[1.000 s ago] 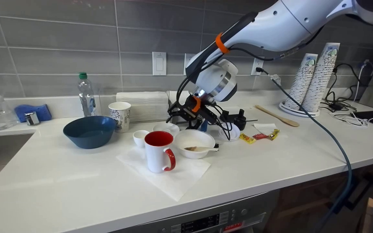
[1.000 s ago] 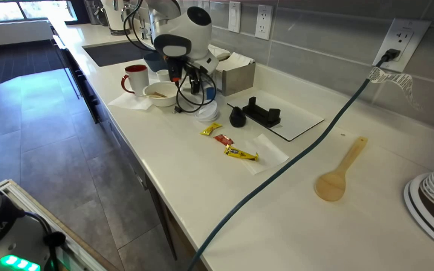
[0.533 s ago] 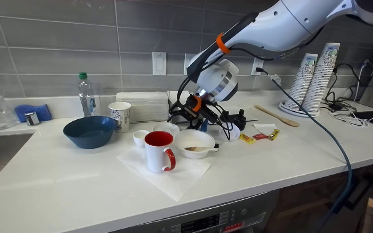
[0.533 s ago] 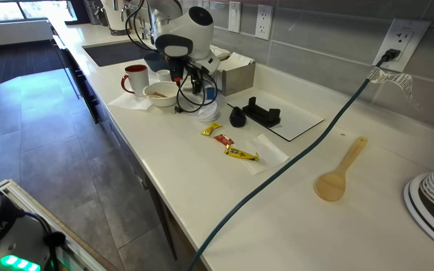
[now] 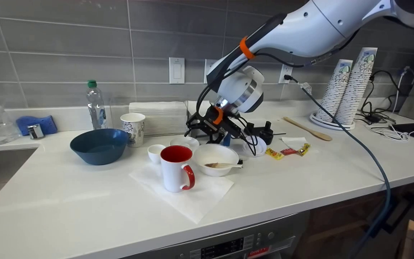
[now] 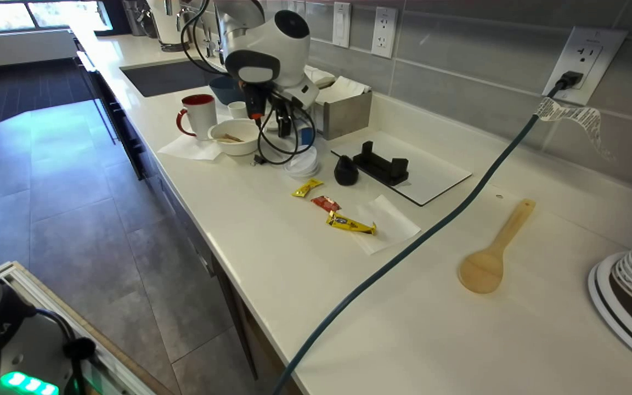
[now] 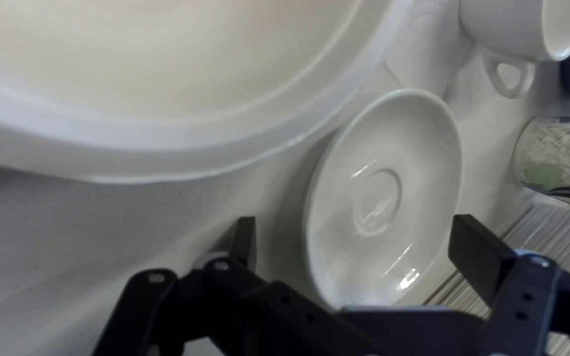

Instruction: Take the paper cup off the blue block

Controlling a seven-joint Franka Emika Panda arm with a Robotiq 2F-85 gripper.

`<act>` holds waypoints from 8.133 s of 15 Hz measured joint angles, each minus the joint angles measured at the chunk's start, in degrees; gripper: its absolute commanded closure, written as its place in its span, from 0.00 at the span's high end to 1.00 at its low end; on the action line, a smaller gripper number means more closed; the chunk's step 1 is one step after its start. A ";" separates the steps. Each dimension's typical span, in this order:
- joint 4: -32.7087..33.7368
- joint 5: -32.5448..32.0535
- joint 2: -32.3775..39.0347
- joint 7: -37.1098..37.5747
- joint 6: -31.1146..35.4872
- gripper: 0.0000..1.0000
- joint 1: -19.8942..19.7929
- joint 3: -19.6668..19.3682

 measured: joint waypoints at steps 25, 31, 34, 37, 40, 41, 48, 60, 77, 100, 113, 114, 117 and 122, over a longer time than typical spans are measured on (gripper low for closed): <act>-2.80 -0.91 -5.62 -1.21 -6.76 1.00 -1.26 -0.29; -6.53 -1.53 -11.17 -0.13 -8.95 1.00 -1.55 -1.88; -8.80 -5.41 -14.51 3.34 -8.72 1.00 -0.57 -3.35; -11.46 -16.66 -18.33 13.94 -6.43 1.00 3.28 -7.00; -13.48 -29.84 -20.81 26.92 -6.50 1.00 11.73 -15.71; -13.53 -34.44 -21.12 31.39 -7.06 1.00 15.10 -19.36; -6.39 -55.78 -21.34 46.30 -20.86 1.00 20.87 -21.94; -1.62 -64.50 -19.26 57.66 -27.87 1.00 17.67 -17.80; 34.29 -76.41 7.19 69.05 -52.07 1.00 18.19 -13.25; 56.42 -76.40 23.86 64.92 -65.83 0.57 17.29 -15.05; 58.68 -76.36 23.91 63.40 -69.00 0.41 15.55 -15.11; 58.68 -76.35 23.91 63.20 -69.00 0.40 15.43 -15.11; 58.68 -76.31 23.92 62.76 -69.04 0.35 15.20 -15.11; 58.68 -76.15 24.12 62.46 -69.22 0.16 15.17 -15.07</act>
